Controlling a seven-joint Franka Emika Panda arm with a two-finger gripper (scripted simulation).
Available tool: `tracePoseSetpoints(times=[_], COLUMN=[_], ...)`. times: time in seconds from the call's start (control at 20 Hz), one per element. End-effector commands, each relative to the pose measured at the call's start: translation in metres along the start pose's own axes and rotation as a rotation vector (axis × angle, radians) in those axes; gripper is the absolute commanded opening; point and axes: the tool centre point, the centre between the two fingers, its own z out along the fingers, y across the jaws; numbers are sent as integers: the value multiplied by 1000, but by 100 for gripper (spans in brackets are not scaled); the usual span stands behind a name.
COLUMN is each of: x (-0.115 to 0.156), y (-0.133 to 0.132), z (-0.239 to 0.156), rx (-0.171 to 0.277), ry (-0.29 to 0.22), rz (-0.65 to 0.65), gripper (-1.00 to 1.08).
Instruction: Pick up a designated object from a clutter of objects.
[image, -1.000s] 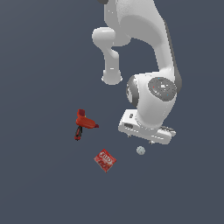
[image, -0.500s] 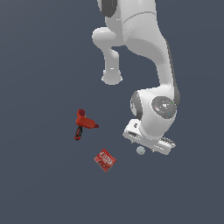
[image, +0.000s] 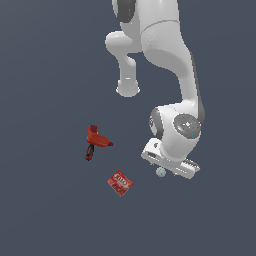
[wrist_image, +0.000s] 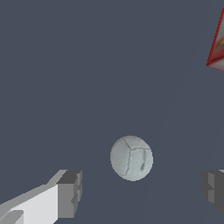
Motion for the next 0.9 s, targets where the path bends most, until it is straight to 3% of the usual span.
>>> tracePoseSetpoints(times=[0.0,0.65,0.7,0.85], x=[0,0,0,0], y=[0,0,0,0], z=[6,48,48,48], rx=[-1,0,0,0], ry=[-1,0,0,0], rz=[0,3,3,3], gripper=[100,100,-100,-100])
